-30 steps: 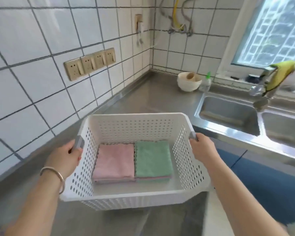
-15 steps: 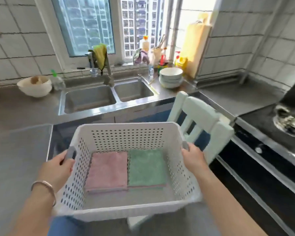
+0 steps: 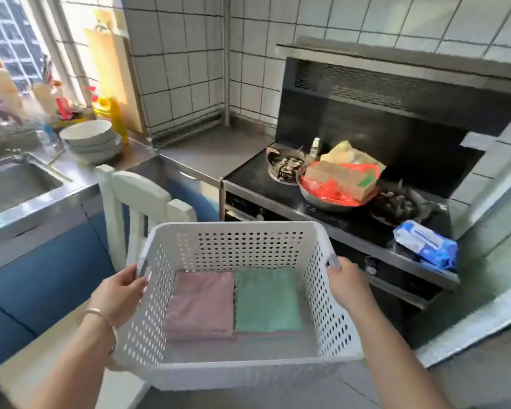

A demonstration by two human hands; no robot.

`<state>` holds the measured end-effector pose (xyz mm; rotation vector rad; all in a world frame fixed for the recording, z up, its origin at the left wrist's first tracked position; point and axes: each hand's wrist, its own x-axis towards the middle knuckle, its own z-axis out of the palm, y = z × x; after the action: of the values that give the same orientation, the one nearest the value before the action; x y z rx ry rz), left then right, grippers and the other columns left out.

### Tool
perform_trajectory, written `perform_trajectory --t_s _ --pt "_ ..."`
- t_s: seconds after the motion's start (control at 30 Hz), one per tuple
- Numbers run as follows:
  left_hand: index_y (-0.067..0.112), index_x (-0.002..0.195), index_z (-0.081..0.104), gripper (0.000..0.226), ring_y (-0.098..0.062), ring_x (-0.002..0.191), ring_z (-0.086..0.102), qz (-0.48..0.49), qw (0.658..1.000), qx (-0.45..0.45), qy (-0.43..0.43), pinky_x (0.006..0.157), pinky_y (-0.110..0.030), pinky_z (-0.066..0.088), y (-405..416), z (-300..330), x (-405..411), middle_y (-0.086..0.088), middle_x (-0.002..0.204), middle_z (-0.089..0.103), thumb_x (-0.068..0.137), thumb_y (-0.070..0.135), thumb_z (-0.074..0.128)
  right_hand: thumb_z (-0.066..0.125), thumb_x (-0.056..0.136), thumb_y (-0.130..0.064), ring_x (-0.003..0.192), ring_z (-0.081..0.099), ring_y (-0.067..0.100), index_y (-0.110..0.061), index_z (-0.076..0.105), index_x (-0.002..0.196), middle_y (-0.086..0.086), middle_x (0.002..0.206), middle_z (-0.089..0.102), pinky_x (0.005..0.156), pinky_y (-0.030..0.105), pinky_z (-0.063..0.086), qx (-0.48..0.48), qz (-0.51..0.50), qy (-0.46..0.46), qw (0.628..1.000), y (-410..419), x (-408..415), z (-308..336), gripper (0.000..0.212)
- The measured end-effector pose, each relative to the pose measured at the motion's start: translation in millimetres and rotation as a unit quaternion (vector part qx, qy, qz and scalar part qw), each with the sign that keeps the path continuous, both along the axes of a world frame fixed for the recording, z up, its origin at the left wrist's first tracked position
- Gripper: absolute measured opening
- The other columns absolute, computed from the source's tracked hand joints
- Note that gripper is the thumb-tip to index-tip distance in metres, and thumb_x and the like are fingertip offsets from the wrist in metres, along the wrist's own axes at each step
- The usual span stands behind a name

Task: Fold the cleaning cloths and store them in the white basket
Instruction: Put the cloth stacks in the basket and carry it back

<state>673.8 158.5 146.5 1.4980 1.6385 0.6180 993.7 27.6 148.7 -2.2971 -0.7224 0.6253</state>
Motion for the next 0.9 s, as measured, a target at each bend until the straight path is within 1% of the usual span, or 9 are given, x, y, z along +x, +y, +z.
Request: perform_trajectory --t_s 0.1,0.23,0.33,0.47,0.53,0.63,0.73,0.83,0.9 --pt "0.011 0.123 0.058 0.035 -0.024 0.059 0.046 -0.036 0.999 0.001 -0.012 0.060 -0.028 0.036 33 3 65 -0.014 0.073 0.060 0.089 0.010 0.054 0.033 0.095 -0.018 0.079 0.051 0.021 -0.009 0.047 0.131 0.011 0.114 0.059 0.053 0.026 0.033 -0.004 -0.036 -0.013 0.999 -1 52 1 0.039" --pt "0.003 0.120 0.058 0.032 -0.022 0.062 0.045 -0.097 0.994 0.034 -0.043 0.053 -0.024 0.037 88 17 142 -0.013 0.085 0.060 0.090 0.003 0.051 0.033 0.094 -0.019 0.074 0.048 0.022 -0.008 0.054 0.119 0.005 0.086 0.053 0.061 0.028 0.036 0.003 -0.086 -0.021 0.996 26 111 9 0.034" --pt "0.009 0.117 0.062 0.031 -0.022 0.065 0.047 -0.122 0.989 0.064 -0.057 0.059 -0.027 0.038 132 30 183 -0.012 0.083 0.062 0.087 0.003 0.055 0.035 0.095 -0.018 0.083 0.048 0.024 -0.010 0.055 0.116 0.007 0.093 0.054 0.071 0.029 0.033 0.010 -0.118 -0.031 0.992 53 139 22 0.030" --pt "0.026 0.093 0.062 0.020 -0.023 0.063 0.047 -0.158 0.983 0.077 -0.052 0.065 -0.030 0.036 207 51 228 -0.012 0.076 0.061 0.087 0.008 0.056 0.036 0.095 -0.019 0.077 0.050 0.022 -0.013 0.054 0.119 0.007 0.095 0.055 0.067 0.029 0.036 0.044 -0.146 -0.029 0.988 110 173 33 0.031" --pt "0.019 0.085 0.062 0.012 -0.022 0.059 0.042 -0.168 0.980 0.088 -0.060 0.064 -0.031 0.034 238 58 240 -0.011 0.068 0.054 0.086 0.008 0.057 0.036 0.096 -0.021 0.072 0.051 0.019 -0.012 0.055 0.118 0.008 0.095 0.057 0.060 0.028 0.037 0.057 -0.143 -0.027 0.988 139 187 36 0.031" --pt "0.020 0.079 0.060 0.011 -0.021 0.063 0.042 -0.157 0.982 0.086 -0.067 0.062 -0.030 0.034 282 67 247 -0.010 0.066 0.051 0.086 0.011 0.059 0.038 0.094 -0.020 0.075 0.050 0.025 -0.010 0.057 0.113 0.008 0.086 0.055 0.066 0.029 0.037 0.068 -0.133 -0.009 0.989 191 207 35 0.029" --pt "0.023 0.082 0.061 0.009 -0.022 0.069 0.044 -0.129 0.985 0.088 -0.078 0.069 -0.032 0.036 328 73 249 -0.011 0.073 0.054 0.086 0.015 0.061 0.039 0.094 -0.020 0.065 0.048 0.024 -0.011 0.058 0.106 0.007 0.074 0.052 0.062 0.032 0.039 0.081 -0.096 0.027 0.992 256 224 34 0.024" --pt "0.024 0.095 0.058 0.009 -0.022 0.069 0.045 -0.097 0.988 0.111 -0.051 0.062 -0.030 0.035 366 77 246 -0.012 0.077 0.055 0.088 0.018 0.059 0.041 0.095 -0.018 0.060 0.044 0.019 -0.012 0.058 0.105 0.007 0.073 0.050 0.050 0.027 0.036 0.095 -0.047 0.068 0.992 320 232 35 0.020" --pt "0.022 0.105 0.060 0.017 -0.022 0.067 0.045 -0.074 0.989 0.120 -0.037 0.063 -0.030 0.035 389 77 244 -0.013 0.078 0.057 0.088 0.020 0.059 0.042 0.095 -0.017 0.057 0.041 0.018 -0.009 0.058 0.110 0.005 0.069 0.046 0.047 0.027 0.034 0.110 -0.022 0.104 0.988 365 238 31 0.023"
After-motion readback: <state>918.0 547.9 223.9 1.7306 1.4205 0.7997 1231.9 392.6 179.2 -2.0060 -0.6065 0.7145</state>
